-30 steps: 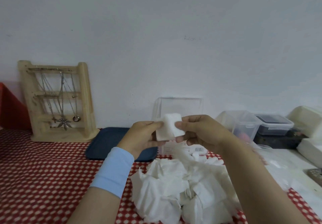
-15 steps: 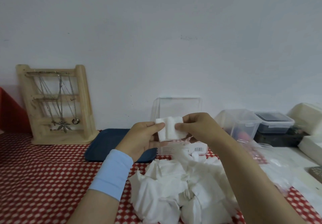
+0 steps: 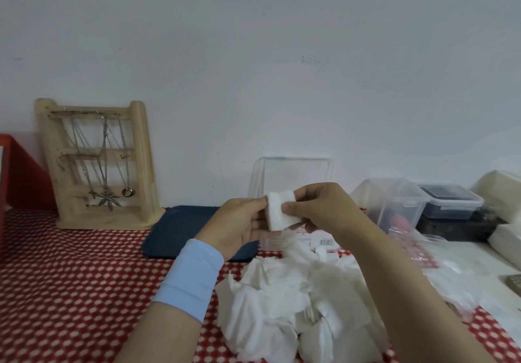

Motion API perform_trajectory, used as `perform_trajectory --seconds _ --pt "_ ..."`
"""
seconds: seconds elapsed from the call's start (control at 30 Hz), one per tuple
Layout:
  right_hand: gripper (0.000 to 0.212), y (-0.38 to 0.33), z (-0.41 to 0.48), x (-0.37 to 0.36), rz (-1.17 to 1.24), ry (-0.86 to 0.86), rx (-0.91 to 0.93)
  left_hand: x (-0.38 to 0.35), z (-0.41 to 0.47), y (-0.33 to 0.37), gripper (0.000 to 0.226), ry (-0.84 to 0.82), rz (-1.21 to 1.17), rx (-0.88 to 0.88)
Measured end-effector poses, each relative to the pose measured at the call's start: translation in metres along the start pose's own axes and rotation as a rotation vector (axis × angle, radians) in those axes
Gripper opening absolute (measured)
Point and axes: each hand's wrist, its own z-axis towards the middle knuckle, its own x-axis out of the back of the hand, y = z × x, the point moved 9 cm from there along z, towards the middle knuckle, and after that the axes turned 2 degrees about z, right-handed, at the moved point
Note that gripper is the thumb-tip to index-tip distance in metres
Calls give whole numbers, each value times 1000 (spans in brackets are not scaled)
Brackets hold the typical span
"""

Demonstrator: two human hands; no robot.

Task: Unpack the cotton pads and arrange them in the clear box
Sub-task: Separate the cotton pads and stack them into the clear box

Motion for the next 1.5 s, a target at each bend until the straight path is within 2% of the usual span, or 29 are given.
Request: perform_trajectory --seconds 0.13,0.23,0.33,0.4,0.47,0.53,0.6,0.7,0.77,0.83,0.97,1.0,1.1,1.2,1.33,1.5 --pt "14 2 0 3 -25 41 -19 -4 0 1 43 -35 -48 9" --pt "29 7 0 1 11 1 -58 -6 -4 5 43 -97 63 -18" --pt "20 12 -1 -7 154 -126 -102 0 -3 7 33 -97 158 -40" --pt "19 13 -1 -6 167 -105 -97 6 -3 7 33 -89 147 -26" --pt "19 7 0 -1 -9 -29 -37 15 -3 6 32 -48 125 -6" --pt "14 -5 -3 -3 -277 -38 79 25 -2 5 31 21 82 7" --pt "9 -10 -10 -21 -506 -224 144 34 -2 4 24 83 36 8" --pt "26 3 -28 -49 -739 -557 64 41 -2 7 16 148 9 -14" --pt "41 11 -34 -59 -817 -641 25 42 -2 8 15 168 21 -30" --pt "44 14 -33 -62 -831 -636 17 42 -2 8 14 179 37 -32" --pt "15 13 -27 -56 -831 -554 45 40 -1 7 9 190 80 -36" --pt "15 12 -26 -54 -824 -532 53 40 -1 7 7 197 93 -40" --pt "31 2 -19 -42 -725 -405 89 42 1 7 10 227 124 -55" --pt "27 -8 -12 -17 -440 -231 72 46 1 8 21 269 157 -79" --pt "22 -3 -10 -8 55 -232 -39 36 1 6 23 217 69 -54" --pt "22 10 -1 -8 310 -174 -138 23 1 2 25 156 -21 -19"
